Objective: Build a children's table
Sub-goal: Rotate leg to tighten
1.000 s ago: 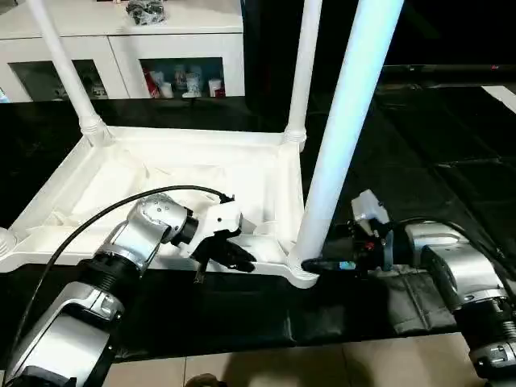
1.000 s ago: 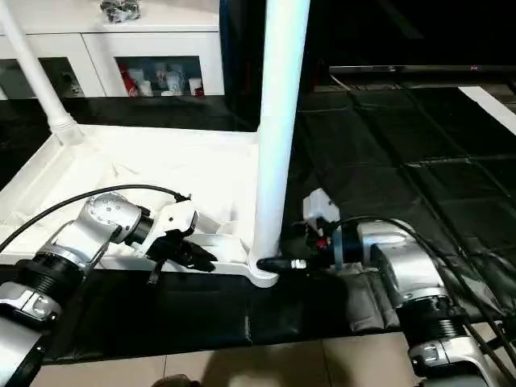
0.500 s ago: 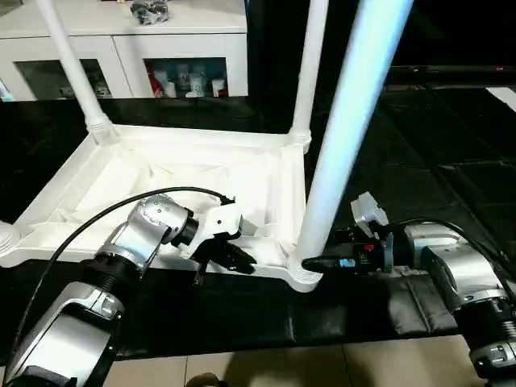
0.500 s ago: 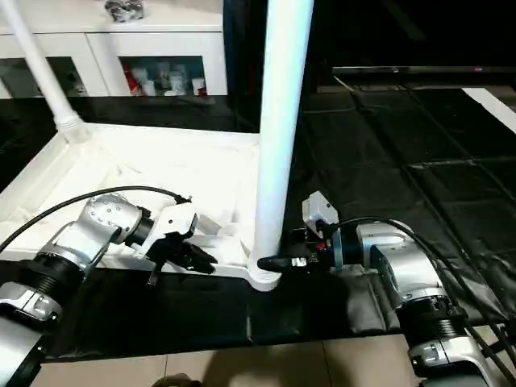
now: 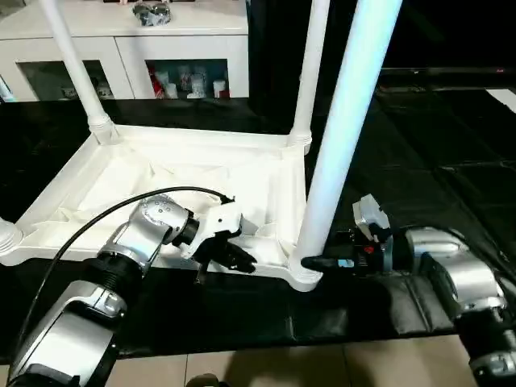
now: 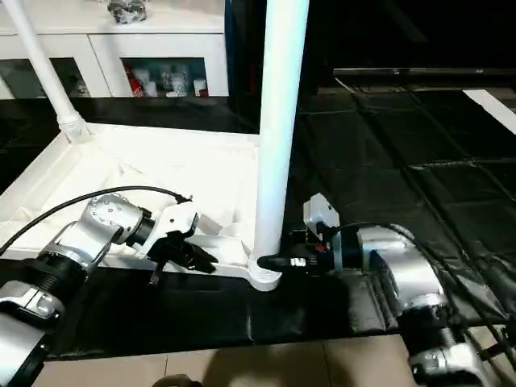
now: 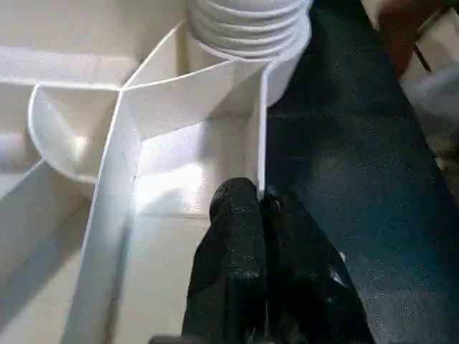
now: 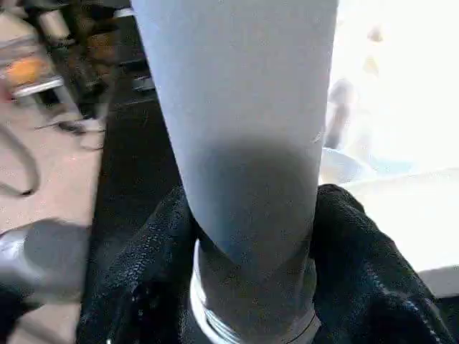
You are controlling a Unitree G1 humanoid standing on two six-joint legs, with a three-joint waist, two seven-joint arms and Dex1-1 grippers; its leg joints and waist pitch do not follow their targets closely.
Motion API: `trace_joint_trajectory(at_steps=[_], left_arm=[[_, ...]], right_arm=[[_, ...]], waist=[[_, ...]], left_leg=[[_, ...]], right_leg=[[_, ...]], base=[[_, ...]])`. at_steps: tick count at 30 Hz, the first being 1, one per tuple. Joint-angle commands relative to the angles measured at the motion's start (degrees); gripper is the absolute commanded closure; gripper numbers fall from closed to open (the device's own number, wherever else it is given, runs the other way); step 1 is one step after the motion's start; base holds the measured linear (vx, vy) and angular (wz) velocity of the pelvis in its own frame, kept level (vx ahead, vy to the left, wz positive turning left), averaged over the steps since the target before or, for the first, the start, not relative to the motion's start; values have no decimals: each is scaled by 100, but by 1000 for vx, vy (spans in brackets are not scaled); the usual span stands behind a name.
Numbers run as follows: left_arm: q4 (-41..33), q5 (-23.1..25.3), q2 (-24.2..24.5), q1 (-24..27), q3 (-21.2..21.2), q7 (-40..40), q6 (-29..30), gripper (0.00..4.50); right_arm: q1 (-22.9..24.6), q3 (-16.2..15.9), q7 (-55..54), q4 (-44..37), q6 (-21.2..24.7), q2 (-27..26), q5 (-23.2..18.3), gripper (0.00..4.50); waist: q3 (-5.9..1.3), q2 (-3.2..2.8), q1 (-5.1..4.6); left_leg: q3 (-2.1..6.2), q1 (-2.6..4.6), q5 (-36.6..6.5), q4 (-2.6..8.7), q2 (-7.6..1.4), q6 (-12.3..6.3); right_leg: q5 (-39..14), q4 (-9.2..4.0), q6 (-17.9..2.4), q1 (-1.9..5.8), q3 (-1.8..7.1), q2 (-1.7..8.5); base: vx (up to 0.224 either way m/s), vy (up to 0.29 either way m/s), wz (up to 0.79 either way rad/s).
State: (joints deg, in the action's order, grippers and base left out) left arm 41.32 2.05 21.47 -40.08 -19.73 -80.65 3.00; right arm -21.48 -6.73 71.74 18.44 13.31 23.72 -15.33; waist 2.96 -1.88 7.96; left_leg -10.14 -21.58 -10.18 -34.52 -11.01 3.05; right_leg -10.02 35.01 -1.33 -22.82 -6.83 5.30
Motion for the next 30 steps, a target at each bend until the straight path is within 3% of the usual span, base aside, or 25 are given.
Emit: trace_joint_trajectory(at_steps=[1, 2, 5, 6, 7, 8, 10, 12, 13, 16, 17, 18, 19, 22, 27, 30], left_arm=[[-46, -130, -281, -179, 142, 466, 285, 450], [-70, -165, -359, -200, 203, 613, 431, 450], [-122, -235, -550, -274, 340, 968, 756, 450], [-111, -348, -910, -451, 582, 1602, 1168, 450], [-107, -363, -951, -471, 610, 1669, 1211, 450], [-99, -397, -1033, -511, 667, 1796, 1298, 450], [-75, -388, -1160, -571, 726, 2032, 1380, 450], [20, -368, -1530, -726, 925, 2814, 1595, 450], [38, -361, -1590, -749, 951, 2947, 1617, 450], [40, -320, -1711, -781, 998, 3199, 1669, 450], [-7, -280, -1734, -775, 1009, 3249, 1719, 450], [-39, -256, -1724, -760, 1003, 3249, 1720, 450], [-56, -247, -1715, -750, 999, 3246, 1718, 450], [-117, -195, -1610, -698, 936, 3149, 1695, 450], [-229, -100, -1292, -542, 808, 2801, 1569, 450], [-278, -52, -982, -405, 713, 2368, 1323, 450]], right_arm=[[47, -139, -657, -7, 79, -286, 199, 254], [18, -77, -1042, 53, 95, -437, 283, 255], [-97, 95, -1729, 190, 217, -784, 311, 255], [-399, 287, -2614, 529, 276, -1298, 356, 255], [-435, 303, -2704, 570, 277, -1349, 363, 255], [-506, 334, -2877, 654, 276, -1447, 380, 255], [-627, 350, -3113, 787, 247, -1597, 419, 255], [-1019, 421, -3791, 1160, 248, -1993, 535, 255], [-1077, 416, -3877, 1208, 258, -2038, 574, 255], [-1168, 370, -3968, 1287, 275, -2113, 689, 255], [-1178, 379, -3910, 1311, 244, -2149, 695, 255], [-1164, 396, -3844, 1301, 243, -2160, 658, 255], [-1154, 402, -3824, 1291, 246, -2160, 639, 200], [-1121, 446, -3809, 1275, 250, -2136, 566, 183], [-988, 489, -3579, 1163, 51, -1950, 553, 138], [-720, 506, -3018, 782, 48, -1634, 378, 111]], waist=[[-356, 63, -87], [-347, 60, -124], [-344, 71, -239], [-350, 47, -292], [-344, 24, -384], [-367, 52, -423], [-370, 34, -463], [-399, 53, -520], [-424, 75, -525], [-434, 62, -531], [-480, 97, -509], [-487, 84, -507], [-494, 90, -500], [-485, 72, -485], [-442, 69, -491], [-439, 49, -488]], left_leg=[[91, 111, -1438, 428, -252, -117], [110, 129, -1614, 437, -237, -31], [134, 127, -1733, 442, -223, 24], [142, 118, -1741, 448, -221, 16], [155, 99, -1805, 449, -218, 74], [166, 60, -1726, 446, -192, 66], [135, 80, -1618, 429, -190, -51], [131, 42, -1408, 414, -185, -93], [122, 41, -1254, 397, -178, -127], [90, 22, -986, 364, -167, -304], [87, -2, -581, 345, -167, -480], [86, -3, -455, 340, -170, -554], [83, -8, -280, 323, -177, -694], [74, 5, -200, 313, -198, -896], [67, 27, -690, 348, -204, -645], [74, 24, -768, 359, -216, -603]], right_leg=[[-2382, -567, -816, 262, 323, 431], [-2745, -609, -689, 268, 304, 449], [-2960, -654, -568, 271, 288, 445], [-2900, -661, -567, 275, 285, 438], [-2809, -637, -653, 263, 269, 428], [-2742, -636, -610, 320, 249, 424], [-2444, -637, -692, 287, 288, 414], [-2080, -574, -865, 306, 295, 403], [-1858, -560, -948, 322, 296, 405], [-1419, -516, -1068, 333, 313, 387], [-804, -426, -1197, 369, 322, 382], [-588, -404, -1254, 369, 323, 377], [-258, -362, -1359, 361, 326, 376], [-71, -346, -1494, 346, 318, 382], [-799, -433, -1349, 348, 323, 392], [-800, -434, -1292, 350, 331, 385]], base=[[0, 0, 0], [0, 0, 0], [0, 0, 0], [0, 0, 0], [0, 0, 0], [0, 0, 0], [0, 0, 0], [0, 0, 0], [0, 0, 0], [0, 0, 0], [54, -7, 1], [54, -7, 1], [0, 0, 0], [0, 0, 0], [0, 0, 0], [0, 0, 0]])
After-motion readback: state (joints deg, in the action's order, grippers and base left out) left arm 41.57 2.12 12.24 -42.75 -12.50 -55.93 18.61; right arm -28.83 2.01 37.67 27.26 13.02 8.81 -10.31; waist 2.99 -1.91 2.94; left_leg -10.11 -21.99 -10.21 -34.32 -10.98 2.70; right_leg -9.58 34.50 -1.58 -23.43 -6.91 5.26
